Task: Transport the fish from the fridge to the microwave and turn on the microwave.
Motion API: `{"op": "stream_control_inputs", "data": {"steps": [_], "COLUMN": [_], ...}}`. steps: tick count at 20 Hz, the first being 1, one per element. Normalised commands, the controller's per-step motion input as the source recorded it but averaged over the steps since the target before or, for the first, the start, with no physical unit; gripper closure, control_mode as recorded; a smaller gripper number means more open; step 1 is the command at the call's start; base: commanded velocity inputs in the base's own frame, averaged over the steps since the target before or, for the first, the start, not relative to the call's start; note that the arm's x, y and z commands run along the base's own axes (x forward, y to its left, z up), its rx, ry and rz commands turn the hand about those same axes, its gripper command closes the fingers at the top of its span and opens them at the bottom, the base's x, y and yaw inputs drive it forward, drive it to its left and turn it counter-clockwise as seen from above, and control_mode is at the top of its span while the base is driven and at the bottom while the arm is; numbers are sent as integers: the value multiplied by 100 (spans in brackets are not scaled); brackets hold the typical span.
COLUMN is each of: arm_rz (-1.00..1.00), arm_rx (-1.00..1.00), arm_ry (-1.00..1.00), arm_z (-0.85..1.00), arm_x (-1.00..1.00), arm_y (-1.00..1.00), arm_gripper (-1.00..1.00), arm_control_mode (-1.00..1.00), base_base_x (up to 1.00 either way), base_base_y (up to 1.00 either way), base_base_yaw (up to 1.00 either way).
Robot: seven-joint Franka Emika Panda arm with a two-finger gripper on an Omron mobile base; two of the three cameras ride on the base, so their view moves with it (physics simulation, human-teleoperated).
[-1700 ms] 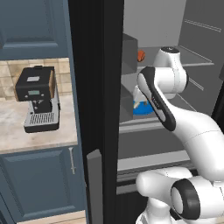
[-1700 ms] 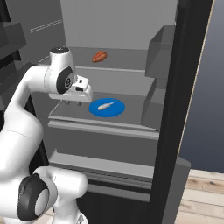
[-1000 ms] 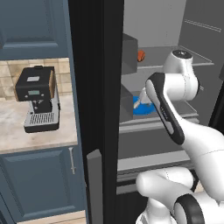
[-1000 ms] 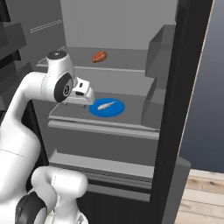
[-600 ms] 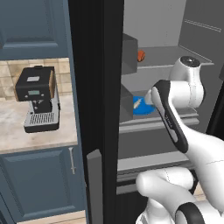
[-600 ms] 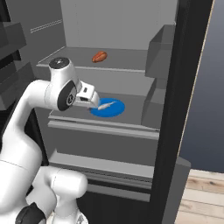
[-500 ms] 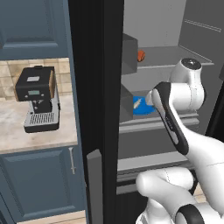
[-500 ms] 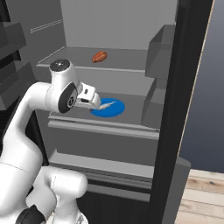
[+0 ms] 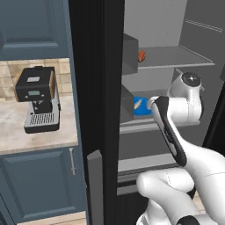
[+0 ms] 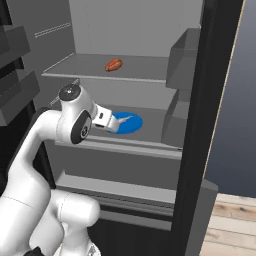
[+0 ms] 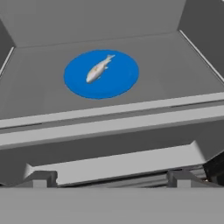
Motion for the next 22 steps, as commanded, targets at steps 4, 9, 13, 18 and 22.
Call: {"op": "stream_control_inputs", "data": {"steps": [4, 9, 13, 18, 22], "arm_rz": [-11, -9, -5, -4, 0], "arm_rx": [0, 0, 1, 1, 5], "arm_ry": [-7, 0, 0, 0, 0], "arm_z": [-15, 0, 0, 0, -1], "arm_x": [32, 34, 24, 25, 26], "arm_y": [0, 0, 0, 0, 0], "arm_gripper": [-100, -100, -100, -100, -100], "arm_control_mode": [-100, -100, -100, -100, -100], "base_base_x": [0, 0, 0, 0, 0], "base_base_y": [0, 0, 0, 0, 0], "base_base_yaw": [0, 0, 0, 0, 0]}}
